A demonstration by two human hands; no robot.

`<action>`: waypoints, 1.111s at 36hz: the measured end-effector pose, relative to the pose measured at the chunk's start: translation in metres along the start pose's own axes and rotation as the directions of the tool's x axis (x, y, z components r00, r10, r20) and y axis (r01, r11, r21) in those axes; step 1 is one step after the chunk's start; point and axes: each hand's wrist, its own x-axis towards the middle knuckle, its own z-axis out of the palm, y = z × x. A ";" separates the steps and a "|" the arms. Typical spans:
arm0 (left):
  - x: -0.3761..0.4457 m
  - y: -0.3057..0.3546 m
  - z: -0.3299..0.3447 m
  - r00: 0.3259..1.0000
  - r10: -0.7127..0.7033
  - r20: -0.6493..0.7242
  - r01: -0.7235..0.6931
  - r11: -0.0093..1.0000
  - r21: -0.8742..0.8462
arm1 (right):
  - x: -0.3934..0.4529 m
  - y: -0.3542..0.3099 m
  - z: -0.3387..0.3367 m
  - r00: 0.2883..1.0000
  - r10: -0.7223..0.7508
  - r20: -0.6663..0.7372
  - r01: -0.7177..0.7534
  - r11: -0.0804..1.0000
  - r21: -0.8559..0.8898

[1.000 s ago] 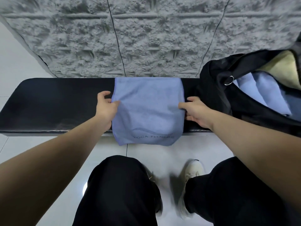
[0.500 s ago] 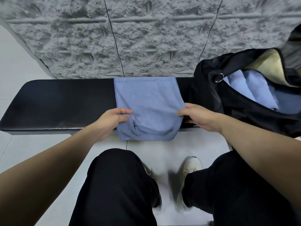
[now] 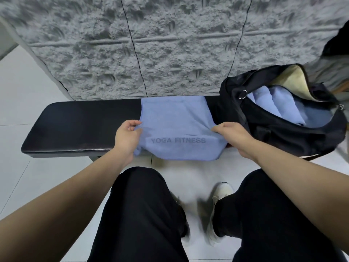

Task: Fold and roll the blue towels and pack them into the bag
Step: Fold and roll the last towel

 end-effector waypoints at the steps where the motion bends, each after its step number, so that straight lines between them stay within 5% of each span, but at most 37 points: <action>1: -0.003 0.003 0.000 1.000 0.019 -0.003 -0.019 1.000 0.007 | -0.003 -0.001 -0.001 1.000 0.016 -0.001 -0.016 1.000 0.018; 9: -0.025 0.016 -0.003 0.979 -0.007 0.203 0.024 0.996 -0.085 | -0.022 -0.004 -0.009 0.997 0.072 0.000 -0.069 0.964 0.257; 15: -0.044 0.018 0.004 0.952 0.051 0.302 -0.042 0.998 -0.035 | -0.033 -0.003 -0.012 0.987 -0.021 -0.156 0.036 0.995 0.096; 19: -0.050 0.019 0.008 0.952 0.072 0.296 -0.060 0.997 -0.049 | -0.041 -0.001 -0.017 0.994 -0.018 -0.107 0.033 0.990 0.134; 29: -0.059 0.023 -0.010 0.951 -0.079 0.300 0.144 0.969 -0.200 | -0.058 0.001 -0.037 0.992 0.110 0.056 -0.121 0.957 0.263; 36: -0.064 0.024 -0.021 0.920 -0.009 0.391 0.073 0.986 -0.148 | -0.068 0.000 -0.047 0.969 0.088 0.229 -0.192 0.851 0.488; 40: -0.065 0.023 -0.033 0.863 0.045 0.503 -0.051 0.999 -0.002 | -0.068 0.004 -0.052 0.966 0.023 0.256 -0.147 0.866 0.479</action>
